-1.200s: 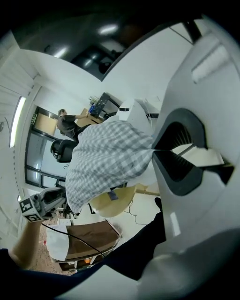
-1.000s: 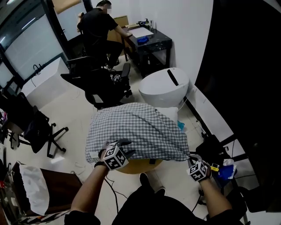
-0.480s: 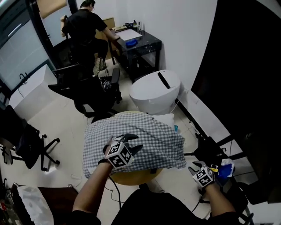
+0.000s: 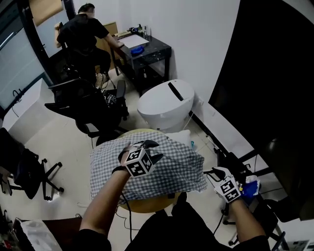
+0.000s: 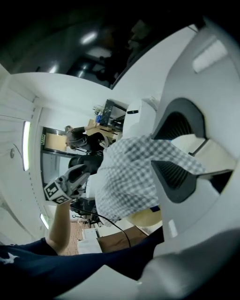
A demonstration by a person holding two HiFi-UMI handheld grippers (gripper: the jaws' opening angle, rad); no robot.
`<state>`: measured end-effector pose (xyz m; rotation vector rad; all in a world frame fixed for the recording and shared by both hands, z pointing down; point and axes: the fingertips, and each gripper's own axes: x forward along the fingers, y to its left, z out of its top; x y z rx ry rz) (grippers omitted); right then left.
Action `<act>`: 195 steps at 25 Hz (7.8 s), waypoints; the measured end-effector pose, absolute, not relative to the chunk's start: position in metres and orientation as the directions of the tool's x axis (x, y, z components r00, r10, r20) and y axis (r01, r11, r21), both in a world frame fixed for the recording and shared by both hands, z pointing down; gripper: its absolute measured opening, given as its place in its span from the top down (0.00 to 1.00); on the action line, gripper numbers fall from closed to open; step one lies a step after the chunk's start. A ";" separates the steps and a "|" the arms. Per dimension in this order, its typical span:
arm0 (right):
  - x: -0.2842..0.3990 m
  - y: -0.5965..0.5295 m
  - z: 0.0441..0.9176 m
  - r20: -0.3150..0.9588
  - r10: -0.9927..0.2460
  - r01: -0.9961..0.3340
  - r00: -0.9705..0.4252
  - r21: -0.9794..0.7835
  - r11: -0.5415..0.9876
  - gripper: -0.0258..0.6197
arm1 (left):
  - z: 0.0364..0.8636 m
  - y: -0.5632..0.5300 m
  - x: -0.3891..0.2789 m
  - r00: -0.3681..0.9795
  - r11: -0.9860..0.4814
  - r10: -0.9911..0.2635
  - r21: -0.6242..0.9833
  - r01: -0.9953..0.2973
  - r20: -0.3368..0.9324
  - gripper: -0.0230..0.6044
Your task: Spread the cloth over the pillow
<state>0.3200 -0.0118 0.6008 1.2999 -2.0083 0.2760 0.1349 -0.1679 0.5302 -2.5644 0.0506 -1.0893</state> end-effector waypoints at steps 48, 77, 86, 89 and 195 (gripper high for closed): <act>0.201 -0.064 0.549 0.615 -0.397 -0.452 -0.681 0.073 0.889 0.94 | 0.548 -0.109 0.089 0.565 -0.839 0.048 -0.273 0.470 0.824 0.91; 0.144 0.017 0.585 0.597 -0.435 -0.549 -0.674 -0.011 0.836 0.83 | 0.625 -0.045 0.100 0.523 -0.868 0.059 -0.216 0.448 0.850 0.82; 0.196 -0.030 0.579 0.517 -0.556 -0.757 -0.651 -0.388 0.526 0.74 | 0.628 -0.034 0.090 0.563 -0.897 0.040 -0.219 0.385 0.826 0.82; 0.192 -0.033 0.580 0.505 -0.539 -0.738 -0.674 -0.456 0.497 0.71 | 0.628 -0.034 0.092 0.575 -0.904 0.032 -0.222 0.366 0.817 0.82; 0.365 -0.281 0.626 0.682 -0.656 -0.846 -0.324 0.102 0.524 0.67 | 0.583 -0.159 0.086 0.640 -0.955 -0.266 -0.286 -0.075 0.721 0.81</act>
